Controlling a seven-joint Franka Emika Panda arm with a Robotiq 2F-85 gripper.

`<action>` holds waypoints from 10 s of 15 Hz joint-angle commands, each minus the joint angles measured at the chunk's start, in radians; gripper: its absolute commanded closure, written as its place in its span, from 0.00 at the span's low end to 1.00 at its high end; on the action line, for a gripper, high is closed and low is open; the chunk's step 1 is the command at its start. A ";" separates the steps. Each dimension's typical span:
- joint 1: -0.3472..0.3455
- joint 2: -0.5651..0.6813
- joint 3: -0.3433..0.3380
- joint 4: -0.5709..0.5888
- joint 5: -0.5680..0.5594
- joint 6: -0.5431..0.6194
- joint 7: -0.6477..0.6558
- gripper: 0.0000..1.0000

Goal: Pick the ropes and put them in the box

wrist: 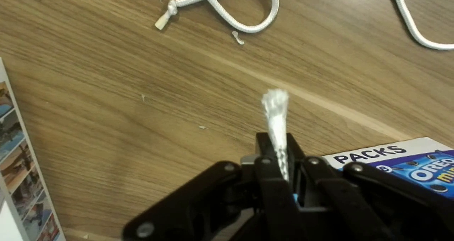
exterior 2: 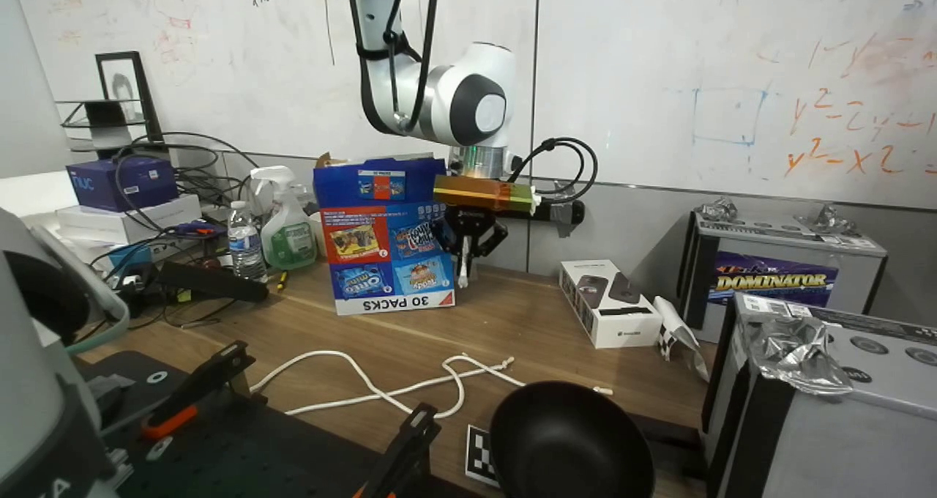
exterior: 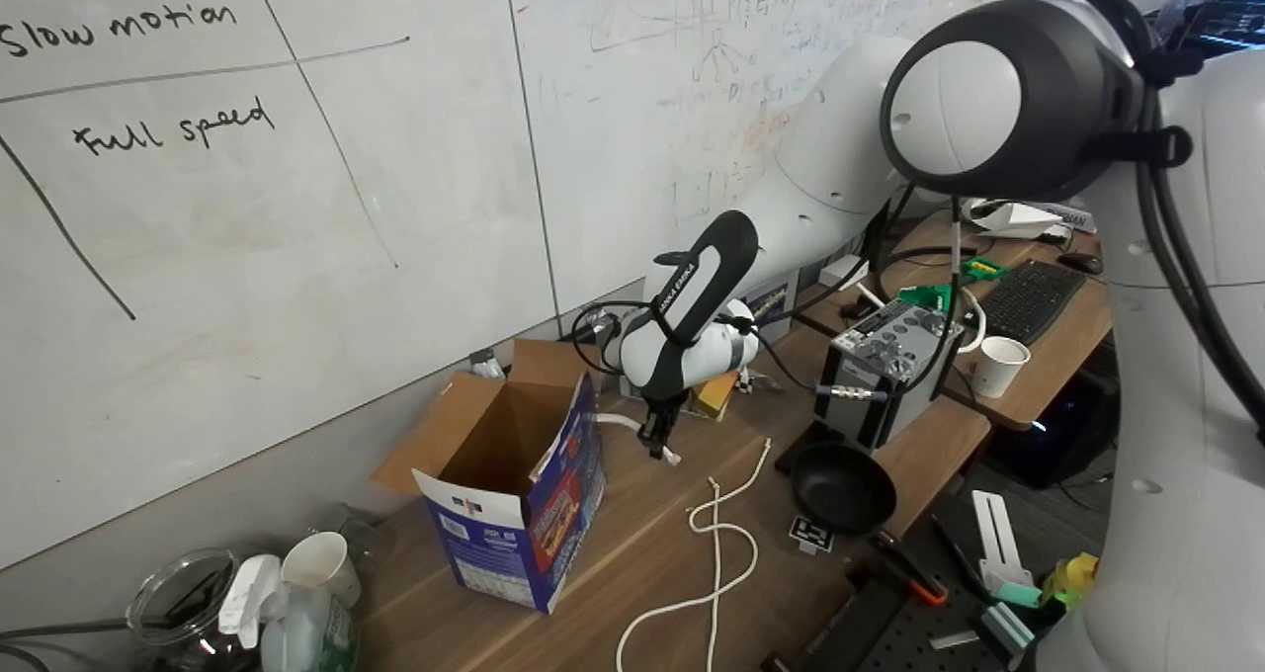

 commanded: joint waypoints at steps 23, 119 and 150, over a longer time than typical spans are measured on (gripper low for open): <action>0.348 -0.252 -0.036 0.380 -0.260 -0.539 0.478 0.87; 0.154 0.248 -0.194 -0.117 -0.030 0.292 0.663 0.97; 0.340 -0.418 -0.066 0.502 -0.254 -0.907 0.844 0.94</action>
